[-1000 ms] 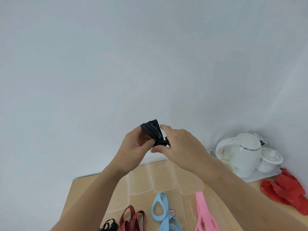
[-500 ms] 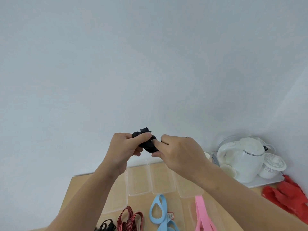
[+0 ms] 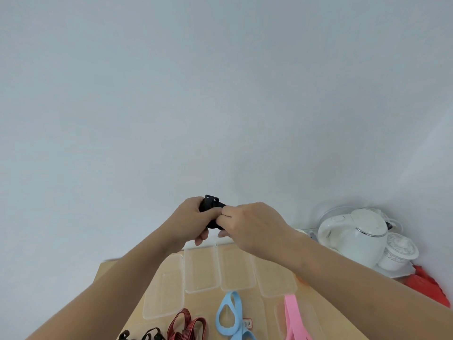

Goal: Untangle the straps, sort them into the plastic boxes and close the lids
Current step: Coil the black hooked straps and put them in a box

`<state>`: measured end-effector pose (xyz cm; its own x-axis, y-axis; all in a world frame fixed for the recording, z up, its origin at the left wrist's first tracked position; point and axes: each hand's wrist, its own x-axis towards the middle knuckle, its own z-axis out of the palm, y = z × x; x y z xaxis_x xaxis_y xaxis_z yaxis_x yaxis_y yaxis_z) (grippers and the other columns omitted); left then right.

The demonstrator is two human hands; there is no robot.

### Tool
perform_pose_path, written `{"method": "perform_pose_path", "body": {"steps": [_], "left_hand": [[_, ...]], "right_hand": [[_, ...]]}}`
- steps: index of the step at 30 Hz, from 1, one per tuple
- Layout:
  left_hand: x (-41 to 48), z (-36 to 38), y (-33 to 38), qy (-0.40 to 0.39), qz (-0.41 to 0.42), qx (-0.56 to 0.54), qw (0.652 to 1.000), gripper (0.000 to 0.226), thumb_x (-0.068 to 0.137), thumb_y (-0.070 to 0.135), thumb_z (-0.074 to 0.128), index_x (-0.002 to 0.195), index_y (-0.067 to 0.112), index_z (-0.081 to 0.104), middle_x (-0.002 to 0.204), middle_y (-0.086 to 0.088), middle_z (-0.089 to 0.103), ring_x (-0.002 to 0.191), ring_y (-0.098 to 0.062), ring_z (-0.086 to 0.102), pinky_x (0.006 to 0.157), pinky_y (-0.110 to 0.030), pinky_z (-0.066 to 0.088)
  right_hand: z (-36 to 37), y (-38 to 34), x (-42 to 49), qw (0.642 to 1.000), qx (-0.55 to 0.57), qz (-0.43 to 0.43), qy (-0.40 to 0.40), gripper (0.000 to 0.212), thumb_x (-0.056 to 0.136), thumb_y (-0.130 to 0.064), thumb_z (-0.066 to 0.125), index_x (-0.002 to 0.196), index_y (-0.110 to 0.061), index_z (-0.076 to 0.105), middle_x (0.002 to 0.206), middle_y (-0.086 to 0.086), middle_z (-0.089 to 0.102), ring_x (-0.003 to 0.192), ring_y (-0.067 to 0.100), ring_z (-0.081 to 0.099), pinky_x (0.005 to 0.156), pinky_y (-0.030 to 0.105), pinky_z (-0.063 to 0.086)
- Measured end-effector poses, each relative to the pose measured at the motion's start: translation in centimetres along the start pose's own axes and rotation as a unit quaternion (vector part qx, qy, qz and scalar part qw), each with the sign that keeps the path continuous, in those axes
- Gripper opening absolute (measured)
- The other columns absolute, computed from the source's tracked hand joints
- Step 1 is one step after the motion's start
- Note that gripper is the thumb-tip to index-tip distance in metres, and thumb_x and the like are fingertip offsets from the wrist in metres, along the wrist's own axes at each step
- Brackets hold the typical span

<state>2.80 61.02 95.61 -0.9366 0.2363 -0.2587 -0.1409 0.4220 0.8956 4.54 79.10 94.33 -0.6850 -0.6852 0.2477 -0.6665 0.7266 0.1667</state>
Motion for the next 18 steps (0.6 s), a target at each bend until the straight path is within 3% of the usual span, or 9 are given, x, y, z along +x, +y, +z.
{"method": "perform_pose_path", "body": {"steps": [3, 6, 9, 12, 15, 18], "left_hand": [[-0.1, -0.2, -0.8, 0.059, 0.087, 0.13, 0.986, 0.018, 0.098, 0.026, 0.061, 0.092, 0.01, 0.053, 0.075, 0.002, 0.059, 0.056, -0.013, 0.049, 0.052, -0.022, 0.04], [-0.7, -0.8, -1.4, 0.048, 0.165, 0.24, 0.956, 0.017, 0.101, 0.028, 0.058, 0.094, 0.014, 0.05, 0.072, 0.003, 0.06, 0.055, -0.009, 0.044, 0.054, -0.025, 0.039], [-1.7, -1.5, -1.2, 0.01, 0.207, 0.278, 0.938, 0.014, 0.102, 0.026, 0.056, 0.095, 0.017, 0.048, 0.07, 0.005, 0.058, 0.054, -0.011, 0.045, 0.053, -0.03, 0.04], [-3.1, -2.4, -0.4, -0.054, 0.231, 0.228, 0.944, 0.013, 0.102, 0.022, 0.056, 0.093, 0.018, 0.048, 0.069, 0.011, 0.056, 0.056, -0.01, 0.044, 0.054, -0.029, 0.041], [-4.3, -3.4, 0.3, -0.123, 0.206, 0.084, 0.967, 0.01, 0.102, 0.017, 0.054, 0.097, 0.01, 0.05, 0.072, 0.001, 0.045, 0.06, -0.019, 0.039, 0.057, -0.033, 0.039], [-4.8, -4.1, 0.2, -0.148, 0.192, 0.004, 0.97, 0.014, 0.104, 0.017, 0.052, 0.097, 0.005, 0.049, 0.071, 0.0, 0.042, 0.057, -0.019, 0.036, 0.058, -0.035, 0.039]], "right_hand": [[-1.6, 0.1, 0.4, 0.988, 0.111, 0.043, -0.097, 0.029, 0.101, -0.044, 0.053, 0.106, -0.016, 0.057, 0.092, -0.001, 0.062, 0.076, 0.026, 0.06, 0.06, 0.036, 0.042], [-3.3, 0.5, 0.5, 0.963, 0.235, 0.089, -0.098, 0.035, 0.091, -0.045, 0.069, 0.101, -0.023, 0.043, 0.079, -0.003, 0.057, 0.069, 0.019, 0.054, 0.061, 0.035, 0.043], [-5.1, 1.1, 0.7, 0.941, 0.296, 0.106, -0.128, 0.043, 0.076, -0.048, 0.083, 0.092, -0.025, 0.051, 0.075, -0.008, 0.06, 0.063, 0.009, 0.052, 0.06, 0.03, 0.045], [-6.9, 2.0, 1.4, 0.891, 0.416, 0.113, -0.144, 0.043, 0.064, -0.035, 0.095, 0.083, -0.016, 0.062, 0.072, -0.006, 0.068, 0.062, 0.005, 0.058, 0.06, 0.025, 0.047], [-7.6, 2.6, 2.1, 0.835, 0.528, 0.104, -0.116, 0.039, 0.065, -0.018, 0.096, 0.08, -0.004, 0.062, 0.067, 0.011, 0.066, 0.055, 0.017, 0.054, 0.052, 0.028, 0.042], [-6.7, 2.6, 2.4, 0.795, 0.59, 0.104, -0.09, 0.028, 0.071, -0.012, 0.091, 0.081, -0.004, 0.066, 0.059, -0.005, 0.062, 0.05, 0.018, 0.039, 0.046, 0.023, 0.033]]}}
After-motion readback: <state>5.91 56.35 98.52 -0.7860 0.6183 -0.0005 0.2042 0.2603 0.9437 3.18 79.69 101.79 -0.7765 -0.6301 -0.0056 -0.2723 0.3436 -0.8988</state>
